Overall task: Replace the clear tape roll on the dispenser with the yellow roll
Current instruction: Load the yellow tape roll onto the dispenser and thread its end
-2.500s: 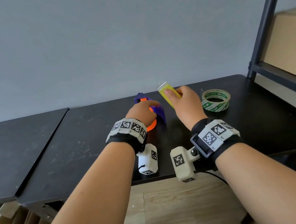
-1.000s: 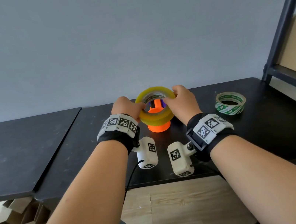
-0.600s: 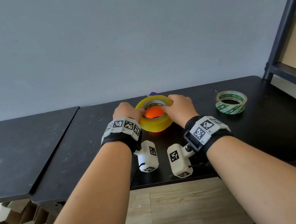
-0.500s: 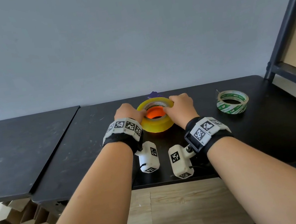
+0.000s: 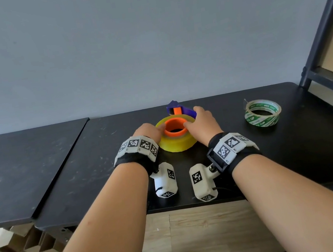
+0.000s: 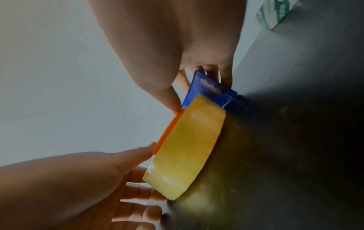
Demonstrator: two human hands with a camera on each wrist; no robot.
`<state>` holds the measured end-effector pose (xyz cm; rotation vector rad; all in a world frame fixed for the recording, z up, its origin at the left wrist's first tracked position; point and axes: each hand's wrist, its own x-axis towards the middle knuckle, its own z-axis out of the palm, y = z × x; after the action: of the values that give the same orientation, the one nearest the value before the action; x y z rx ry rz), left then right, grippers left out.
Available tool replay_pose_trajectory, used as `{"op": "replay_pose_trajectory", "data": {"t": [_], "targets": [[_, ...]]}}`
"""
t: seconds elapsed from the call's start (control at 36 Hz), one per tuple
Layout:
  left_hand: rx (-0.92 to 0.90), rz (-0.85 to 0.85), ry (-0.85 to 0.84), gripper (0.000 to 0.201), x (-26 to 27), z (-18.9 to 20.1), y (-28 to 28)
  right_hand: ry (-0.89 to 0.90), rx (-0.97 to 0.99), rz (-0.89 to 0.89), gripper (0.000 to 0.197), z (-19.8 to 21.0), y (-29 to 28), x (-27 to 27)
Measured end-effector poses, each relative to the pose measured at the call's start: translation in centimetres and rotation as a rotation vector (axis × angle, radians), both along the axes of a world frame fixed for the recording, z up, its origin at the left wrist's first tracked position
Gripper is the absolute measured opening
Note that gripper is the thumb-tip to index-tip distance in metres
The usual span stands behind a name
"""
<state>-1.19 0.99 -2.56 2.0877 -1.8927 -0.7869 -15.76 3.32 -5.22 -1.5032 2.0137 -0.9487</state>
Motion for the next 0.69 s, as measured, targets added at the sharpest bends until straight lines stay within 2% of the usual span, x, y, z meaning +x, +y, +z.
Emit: {"op": "replay_pose_trajectory", "data": {"t": [0.22, 0.36, 0.56, 0.64, 0.69], "targets": [[0.045, 0.002, 0.09, 0.057, 0.0, 0.2, 0.7, 0.017, 0.008, 0.025, 0.027, 0.2, 0.2, -0.4], [0.035, 0.004, 0.132, 0.061, 0.0, 0.0, 0.6, -0.012, 0.027, 0.003, 0.036, 0.5, 0.8, -0.7], [-0.011, 0.03, 0.258, 0.074, -0.5, 0.2, 0.5, -0.08, 0.026, -0.031, 0.029, 0.6, 1.3, -0.6], [-0.085, 0.098, 0.325, 0.088, -0.9, 0.2, 0.3, -0.129, 0.029, -0.045, 0.031, 0.6, 1.4, -0.6], [-0.139, 0.114, 0.327, 0.084, -1.1, 0.5, 0.2, -0.15, 0.02, -0.044, 0.037, 0.5, 1.6, -0.7]]}}
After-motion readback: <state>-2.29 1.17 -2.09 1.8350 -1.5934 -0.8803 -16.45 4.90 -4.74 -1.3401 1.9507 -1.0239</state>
